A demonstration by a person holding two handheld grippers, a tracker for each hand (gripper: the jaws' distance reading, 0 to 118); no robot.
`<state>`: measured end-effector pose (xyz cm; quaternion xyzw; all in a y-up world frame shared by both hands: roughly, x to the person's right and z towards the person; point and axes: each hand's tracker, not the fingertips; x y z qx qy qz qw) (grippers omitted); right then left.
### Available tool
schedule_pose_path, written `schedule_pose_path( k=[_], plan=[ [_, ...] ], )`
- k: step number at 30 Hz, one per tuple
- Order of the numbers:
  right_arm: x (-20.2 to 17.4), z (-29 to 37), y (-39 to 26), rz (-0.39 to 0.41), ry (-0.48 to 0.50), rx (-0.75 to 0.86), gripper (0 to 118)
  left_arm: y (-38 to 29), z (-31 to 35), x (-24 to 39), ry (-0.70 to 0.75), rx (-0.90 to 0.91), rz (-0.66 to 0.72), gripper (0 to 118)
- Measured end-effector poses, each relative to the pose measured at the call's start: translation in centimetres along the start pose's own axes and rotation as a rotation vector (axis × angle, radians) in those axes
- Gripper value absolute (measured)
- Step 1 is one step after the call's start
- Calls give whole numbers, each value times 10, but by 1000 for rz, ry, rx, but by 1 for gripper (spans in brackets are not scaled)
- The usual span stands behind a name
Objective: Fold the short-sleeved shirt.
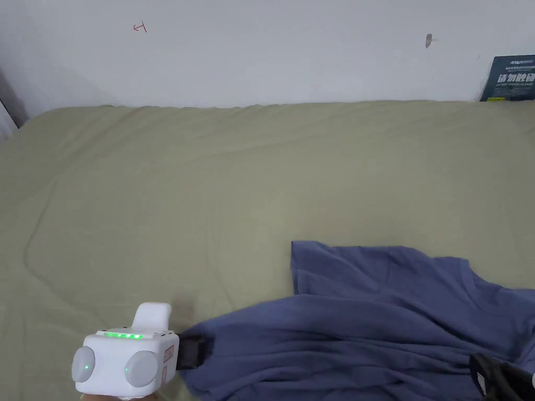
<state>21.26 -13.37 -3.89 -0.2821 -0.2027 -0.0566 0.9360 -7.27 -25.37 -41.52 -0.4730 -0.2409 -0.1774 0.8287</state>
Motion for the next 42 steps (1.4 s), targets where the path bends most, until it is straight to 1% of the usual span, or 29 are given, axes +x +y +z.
schedule_pose_path(
  k=[1, 2, 3, 5, 6, 7, 10, 11, 16, 19, 22, 23, 25, 26, 27, 28, 29, 30, 32, 33, 35, 36, 38, 40, 42],
  plan=[
    [0, -1, 1, 1, 0, 0, 0, -3, 4, 3, 8, 47, 17, 97],
    [0, -2, 1, 3, 1, 1, 0, -5, 10, 7, 19, 74, -10, 92],
    [0, -2, 1, 3, 2, 3, 0, -6, 17, 7, -35, 91, -37, 92],
    [0, -2, 2, 0, 5, 7, 0, -11, 26, 11, -60, 112, -28, 62],
    [0, -2, 2, -3, 10, 8, 0, -13, 28, 13, -76, 115, -31, 38],
    [0, -1, 2, -4, 13, 7, 0, -14, 29, 15, -72, 120, -32, 11],
    [1, 2, 3, 4, 11, 6, 0, -15, 37, 13, -85, 141, -20, 2],
    [2, 5, 3, 5, 10, 8, 0, -14, 43, 12, -148, 159, 15, 1],
    [12, 10, 0, -11, -12, 5, 0, -20, 84, 29, -154, 245, -7, 1],
    [23, 10, -6, -48, -36, -23, 0, -25, 108, 41, -153, 289, -6, 1],
    [45, 7, -7, -56, -109, -71, 0, -27, 118, 47, -145, 321, -10, 1],
    [56, 4, -6, -51, -144, -86, 0, -27, 119, 48, -132, 327, -10, 1],
    [87, -4, -4, -56, -202, -105, 1, -26, 122, 50, -166, 331, -8, 1],
    [107, -12, -3, -72, -214, -128, 11, -26, 122, 51, -160, 338, 1, 1],
    [127, -21, -3, -90, -219, -156, 37, -26, 121, 51, -161, 339, -2, 1],
    [145, -28, -2, -105, -232, -177, 85, -26, 121, 52, -159, 342, -5, 1],
    [166, -37, -2, -128, -238, -185, 109, -23, 124, 54, -157, 344, -8, 1],
    [186, -45, -2, -165, -250, -186, 117, -23, 124, 55, -158, 347, -7, 1],
    [220, -59, -3, -258, -271, -164, 117, -22, 124, 56, -159, 353, -8, 1],
    [240, -69, -2, -314, -307, -168, 117, -20, 123, 56, -150, 350, -11, 1],
    [267, -88, -1, -388, -346, -218, 117, -18, 121, 57, -145, 343, -12, 2],
    [277, -99, -2, -409, -351, -240, 117, -17, 120, 59, -141, 341, -10, 2],
    [287, -116, -5, -423, -353, -301, 117, -13, 118, 59, -131, 340, -12, 2],
    [286, -130, -8, -430, -321, -338, 117, -10, 116, 60, -125, 333, -11, 2],
    [279, -138, -11, -440, -257, -377, 115, -7, 111, 59, -123, 324, -9, 2]
  ],
)
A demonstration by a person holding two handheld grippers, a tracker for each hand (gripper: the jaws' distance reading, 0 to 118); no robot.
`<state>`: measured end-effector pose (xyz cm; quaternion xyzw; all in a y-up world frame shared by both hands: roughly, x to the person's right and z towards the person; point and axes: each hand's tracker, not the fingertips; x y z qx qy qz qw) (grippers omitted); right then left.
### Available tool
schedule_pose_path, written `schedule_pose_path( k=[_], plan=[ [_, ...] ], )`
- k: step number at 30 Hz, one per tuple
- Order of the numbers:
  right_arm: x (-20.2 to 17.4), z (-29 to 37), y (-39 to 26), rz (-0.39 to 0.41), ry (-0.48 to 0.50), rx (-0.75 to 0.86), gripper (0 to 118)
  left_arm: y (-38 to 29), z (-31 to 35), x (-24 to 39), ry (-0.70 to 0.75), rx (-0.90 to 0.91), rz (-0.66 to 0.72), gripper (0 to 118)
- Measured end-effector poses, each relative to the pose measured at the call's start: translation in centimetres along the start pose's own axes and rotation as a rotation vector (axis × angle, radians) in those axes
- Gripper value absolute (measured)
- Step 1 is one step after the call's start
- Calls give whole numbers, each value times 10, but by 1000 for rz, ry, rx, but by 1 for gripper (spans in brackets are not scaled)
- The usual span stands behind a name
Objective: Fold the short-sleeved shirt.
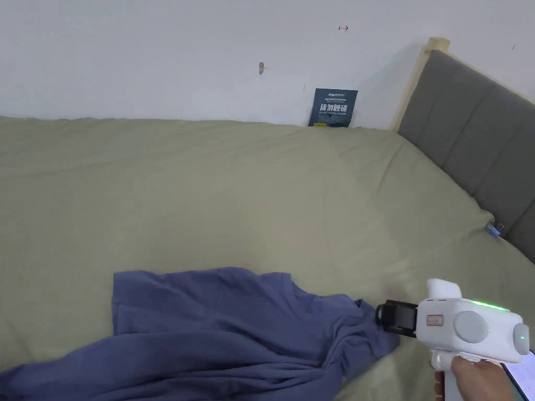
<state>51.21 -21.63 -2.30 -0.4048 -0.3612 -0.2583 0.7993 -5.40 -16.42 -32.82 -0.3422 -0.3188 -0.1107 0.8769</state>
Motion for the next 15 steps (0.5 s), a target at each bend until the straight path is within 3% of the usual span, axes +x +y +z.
schedule_pose_path(
  k=[1, 2, 3, 4, 5, 7, 15],
  plan=[
    [-4, -1, -3, 5, 24, -18, 108, 1, -2, 1, 0, -4, 0, 2],
    [-7, -2, -6, 10, 25, -25, 93, 2, -4, 1, -1, -10, 1, 2],
    [-10, -4, -9, 14, 12, -39, 65, 3, -7, -1, -3, -19, 7, 2],
    [-12, -6, -12, 21, -28, -69, 29, 4, -9, -1, -4, -30, 16, 2],
    [-12, -8, -16, 9, -29, -75, 19, 5, -13, -2, -12, -56, 39, 2],
    [-10, -7, -21, -25, -3, -85, 10, 8, -17, -4, -43, -74, 85, 2],
    [-17, 77, 20, -3, 79, 100, 6, 66, 3, -41, -48, 36, 149, 0]
  ],
)
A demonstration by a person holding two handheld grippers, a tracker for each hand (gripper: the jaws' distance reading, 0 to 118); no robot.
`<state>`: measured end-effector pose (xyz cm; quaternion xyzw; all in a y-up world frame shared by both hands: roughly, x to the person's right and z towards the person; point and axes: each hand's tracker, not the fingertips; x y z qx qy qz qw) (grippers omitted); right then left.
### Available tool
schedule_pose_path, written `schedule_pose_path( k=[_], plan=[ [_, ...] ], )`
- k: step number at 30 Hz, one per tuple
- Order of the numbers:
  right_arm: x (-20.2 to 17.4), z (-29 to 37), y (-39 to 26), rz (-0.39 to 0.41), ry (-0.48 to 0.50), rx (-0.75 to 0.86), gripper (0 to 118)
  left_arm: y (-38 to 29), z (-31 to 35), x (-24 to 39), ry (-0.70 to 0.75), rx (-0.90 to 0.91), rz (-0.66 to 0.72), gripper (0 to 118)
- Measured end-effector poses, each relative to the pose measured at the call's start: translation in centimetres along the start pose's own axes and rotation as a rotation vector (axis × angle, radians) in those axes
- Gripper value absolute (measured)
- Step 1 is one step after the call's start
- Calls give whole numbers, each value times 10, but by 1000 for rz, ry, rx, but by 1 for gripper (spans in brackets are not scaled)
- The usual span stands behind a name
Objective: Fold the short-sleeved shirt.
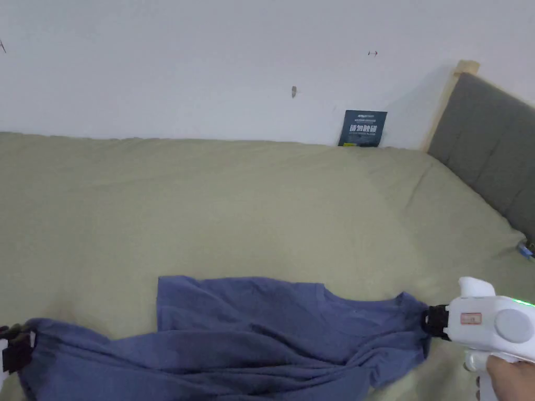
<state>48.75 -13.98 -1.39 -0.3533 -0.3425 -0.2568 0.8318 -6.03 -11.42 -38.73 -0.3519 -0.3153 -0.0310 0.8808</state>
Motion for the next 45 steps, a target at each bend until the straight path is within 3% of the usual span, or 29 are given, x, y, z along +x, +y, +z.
schedule_pose_path(
  k=[9, 14, 20, 24, 28, 32, 39, 42, 45],
  plan=[
    [-64, 145, 109, 98, 104, 253, 6, 113, 89, -7, -33, 252, 82, 0],
    [-108, 220, 175, 186, 102, 396, 6, 184, 136, -11, -30, 369, 103, 0],
    [-151, 288, 252, 155, 189, 553, 6, 279, 170, -17, 45, 520, 93, 0],
    [-171, 303, 290, 162, 191, 603, 6, 323, 181, -12, 47, 565, 77, 0],
    [-182, 283, 307, 156, 194, 608, 6, 332, 174, -1, 53, 581, 74, 0],
    [-179, 226, 298, 110, 195, 555, 6, 317, 126, -2, 81, 533, 71, 0],
    [-153, 96, 240, 60, 133, 378, 6, 234, 20, -15, 77, 411, 139, 0],
    [-132, 70, 211, 8, 141, 332, 6, 196, -4, -23, 12, 313, 187, 0],
    [-110, 66, 179, 20, 133, 287, 6, 158, -2, -31, 11, 286, 187, 0]
  ],
)
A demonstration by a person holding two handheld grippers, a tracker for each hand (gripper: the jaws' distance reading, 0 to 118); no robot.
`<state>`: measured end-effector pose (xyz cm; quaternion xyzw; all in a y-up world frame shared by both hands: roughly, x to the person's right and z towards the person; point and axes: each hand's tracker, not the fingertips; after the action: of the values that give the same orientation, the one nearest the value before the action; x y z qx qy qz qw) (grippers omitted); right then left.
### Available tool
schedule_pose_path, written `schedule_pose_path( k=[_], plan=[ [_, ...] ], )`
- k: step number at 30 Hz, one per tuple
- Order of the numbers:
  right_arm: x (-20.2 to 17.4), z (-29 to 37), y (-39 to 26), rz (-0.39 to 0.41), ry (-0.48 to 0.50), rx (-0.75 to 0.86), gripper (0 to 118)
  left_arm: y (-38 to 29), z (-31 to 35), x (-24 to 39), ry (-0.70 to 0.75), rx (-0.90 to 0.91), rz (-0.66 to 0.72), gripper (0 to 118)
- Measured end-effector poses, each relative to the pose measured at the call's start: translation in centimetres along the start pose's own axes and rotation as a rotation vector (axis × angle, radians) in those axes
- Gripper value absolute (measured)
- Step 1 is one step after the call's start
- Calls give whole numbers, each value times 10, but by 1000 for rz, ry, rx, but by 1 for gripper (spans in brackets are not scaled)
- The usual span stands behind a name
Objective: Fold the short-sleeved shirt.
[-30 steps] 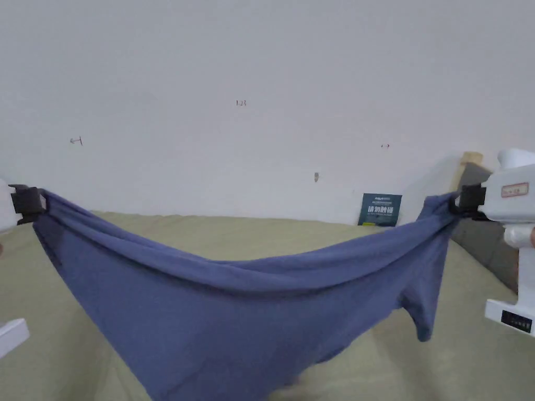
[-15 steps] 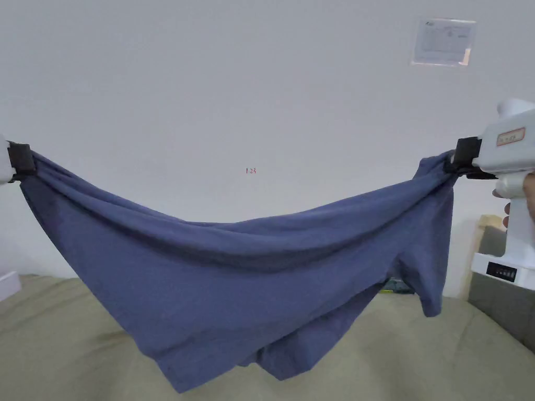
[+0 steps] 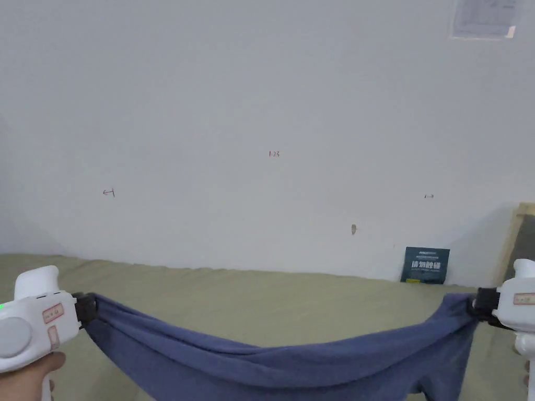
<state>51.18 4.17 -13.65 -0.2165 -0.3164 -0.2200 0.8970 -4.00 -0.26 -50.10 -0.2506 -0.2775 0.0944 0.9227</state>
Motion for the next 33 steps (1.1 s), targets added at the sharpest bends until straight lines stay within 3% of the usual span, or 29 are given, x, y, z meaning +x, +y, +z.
schedule_pose_path(
  k=[7, 12, 15, 21, 22, 23, 24, 25, 26, 29, 33],
  plan=[
    [43, 74, -97, -1, -6, -104, 6, -76, 91, -30, -15, -88, -34, 0],
    [63, 111, -207, 101, -45, -228, 6, -165, 157, -60, 22, -227, -122, 0],
    [77, 117, -271, 119, -91, -294, 6, -219, 183, -77, 62, -329, -134, 0],
    [100, 101, -321, 116, -140, -289, 7, -258, 171, -98, 131, -369, -128, 0],
    [98, 104, -317, 138, -150, -248, 12, -252, 174, -92, 121, -354, -138, 5],
    [95, 109, -311, 160, -152, -216, 29, -248, 177, -89, 138, -317, -176, 20],
    [89, 116, -304, 184, -136, -188, 63, -240, 187, -82, 159, -265, -215, 55],
    [80, 131, -299, 203, -107, -151, 105, -233, 197, -77, 149, -231, -228, 107],
    [71, 148, -295, 214, -66, -74, 114, -226, 215, -68, 132, -174, -245, 118],
    [45, 200, -293, 179, 52, 63, 114, -217, 274, -40, 86, 30, -294, 118],
    [15, 258, -323, 104, 160, 177, 114, -229, 323, -19, 100, 67, -231, 118]
  ],
)
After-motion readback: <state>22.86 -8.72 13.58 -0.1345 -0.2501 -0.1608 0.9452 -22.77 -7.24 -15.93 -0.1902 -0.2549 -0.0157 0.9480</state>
